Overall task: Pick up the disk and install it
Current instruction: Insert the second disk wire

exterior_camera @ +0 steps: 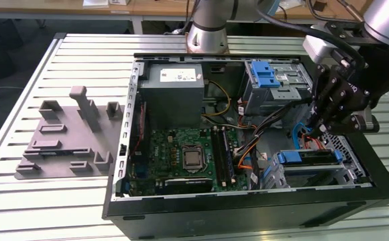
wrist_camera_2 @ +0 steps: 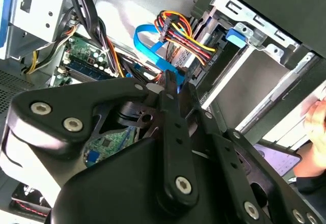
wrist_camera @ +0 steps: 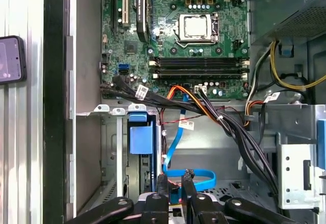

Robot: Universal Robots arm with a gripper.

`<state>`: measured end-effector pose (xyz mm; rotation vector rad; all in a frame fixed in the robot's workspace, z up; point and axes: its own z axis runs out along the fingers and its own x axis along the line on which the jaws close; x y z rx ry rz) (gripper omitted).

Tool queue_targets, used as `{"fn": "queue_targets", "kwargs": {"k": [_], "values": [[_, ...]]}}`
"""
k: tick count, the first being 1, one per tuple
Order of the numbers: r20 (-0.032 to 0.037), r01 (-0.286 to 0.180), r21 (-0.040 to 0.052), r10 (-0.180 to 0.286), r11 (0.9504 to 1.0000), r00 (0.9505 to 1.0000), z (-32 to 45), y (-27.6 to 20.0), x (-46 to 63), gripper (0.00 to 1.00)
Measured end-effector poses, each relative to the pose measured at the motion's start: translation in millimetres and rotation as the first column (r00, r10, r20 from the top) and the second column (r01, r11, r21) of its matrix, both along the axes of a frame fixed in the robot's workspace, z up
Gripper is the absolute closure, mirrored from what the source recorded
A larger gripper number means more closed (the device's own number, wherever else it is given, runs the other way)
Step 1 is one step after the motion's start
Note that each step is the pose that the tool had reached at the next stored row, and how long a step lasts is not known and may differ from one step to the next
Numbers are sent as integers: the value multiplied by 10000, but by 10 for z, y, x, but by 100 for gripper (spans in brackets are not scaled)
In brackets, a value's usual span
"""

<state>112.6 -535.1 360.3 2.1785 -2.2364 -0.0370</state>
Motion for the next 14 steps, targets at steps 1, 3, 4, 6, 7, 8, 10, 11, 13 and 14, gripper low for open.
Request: {"fn": "queue_targets", "kwargs": {"k": [1,3,4,6,7,8,10,11,13,14], "values": [[0,0,-1,0,10000,10000,-21,0,0,75],[0,0,0,0,10000,10000,-45,0,0,75],[0,0,-2,0,10000,10000,-56,0,0,75],[7,0,-2,0,10000,10000,-65,0,0,76],[20,1,10,-1,10000,10000,-72,-1,-3,83],[51,1,54,-2,10000,10000,-75,-4,-11,83],[116,-6,157,4,9999,9999,-84,-13,-26,84],[146,-12,184,9,9998,9999,-89,-21,-31,84],[192,-45,199,42,9998,9998,-97,-41,-38,84],[206,-64,201,60,9998,9998,-102,-52,-45,84]]}}
